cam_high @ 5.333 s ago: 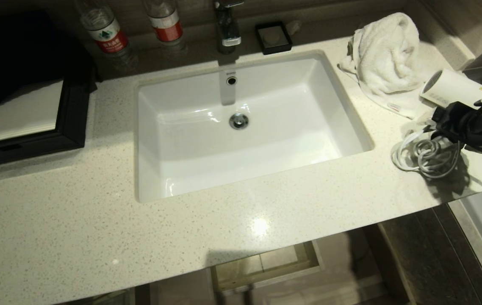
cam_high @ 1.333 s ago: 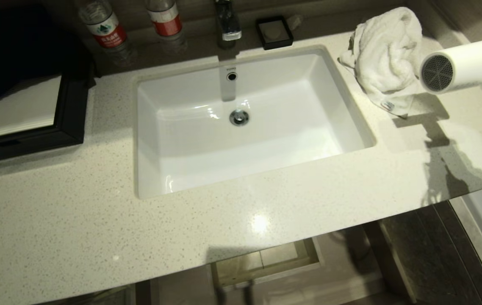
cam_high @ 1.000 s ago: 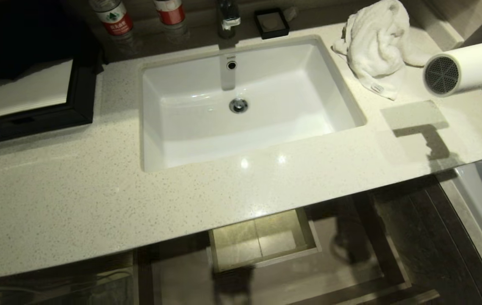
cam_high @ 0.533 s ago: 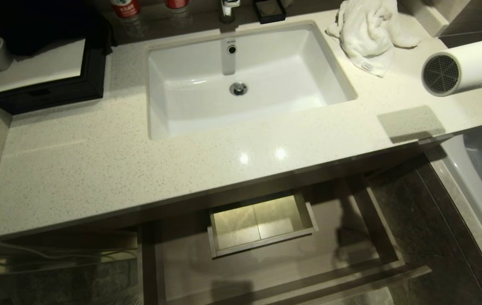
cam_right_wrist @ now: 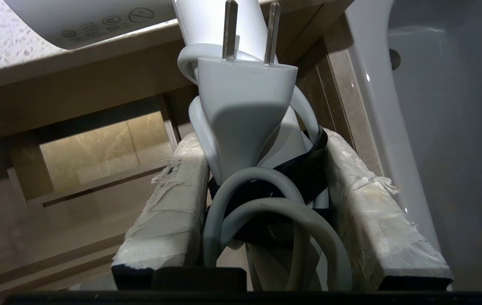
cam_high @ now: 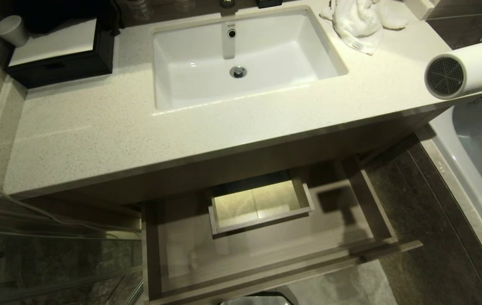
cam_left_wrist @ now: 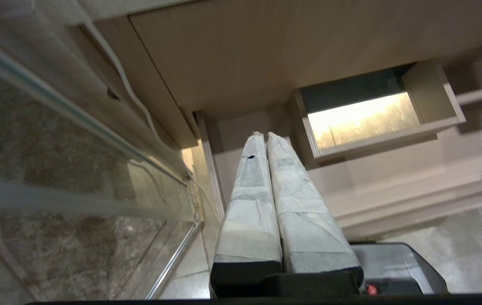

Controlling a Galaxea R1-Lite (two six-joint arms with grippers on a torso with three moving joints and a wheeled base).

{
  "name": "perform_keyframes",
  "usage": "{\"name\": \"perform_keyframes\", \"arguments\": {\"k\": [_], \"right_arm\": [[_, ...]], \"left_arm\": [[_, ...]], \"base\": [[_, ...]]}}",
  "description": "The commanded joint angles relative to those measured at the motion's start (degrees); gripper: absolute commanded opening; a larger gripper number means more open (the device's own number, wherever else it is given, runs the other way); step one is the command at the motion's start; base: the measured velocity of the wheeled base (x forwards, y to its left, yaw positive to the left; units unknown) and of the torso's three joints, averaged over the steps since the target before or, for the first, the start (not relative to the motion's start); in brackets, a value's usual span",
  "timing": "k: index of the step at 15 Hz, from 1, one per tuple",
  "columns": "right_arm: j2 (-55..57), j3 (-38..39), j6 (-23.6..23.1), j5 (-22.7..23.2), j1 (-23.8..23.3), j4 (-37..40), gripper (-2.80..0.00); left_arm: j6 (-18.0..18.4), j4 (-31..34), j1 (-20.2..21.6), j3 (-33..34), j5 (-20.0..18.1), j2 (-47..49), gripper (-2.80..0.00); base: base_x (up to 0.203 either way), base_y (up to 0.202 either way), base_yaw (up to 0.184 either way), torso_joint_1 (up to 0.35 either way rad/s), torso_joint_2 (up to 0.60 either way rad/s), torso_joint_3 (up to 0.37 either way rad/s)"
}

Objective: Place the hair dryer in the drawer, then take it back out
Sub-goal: Put it into the drawer

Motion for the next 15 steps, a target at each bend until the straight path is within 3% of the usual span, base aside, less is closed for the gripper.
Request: {"name": "perform_keyframes", "arguments": {"k": [1,11,15], "right_arm": [[-0.98,0.54,0.0,-0.05,0.12,0.14,-2.8],[-2.67,1.55,-0.44,-0.14,0.74,0.08,-2.8],[-3.02,1.84,-0.44,-0.36,0.72,-0.04,-2.8]], "left_arm": [[-0.02,-0.02,0.0,0.09,0.01,-0.09,-2.8],[-0.02,-0.02,0.0,0.07,0.01,-0.02,-2.8],[-0.02,-0.02,0.0,0.0,0.01,0.0,-2.8]], "base": [[0.0,0.0,0.0,-0.276,0.06,-0.207],[0.0,0.0,0.0,-0.234,-0.01,-0.248],[0.0,0.0,0.0,-0.11,-0.05,-0.155]]}}
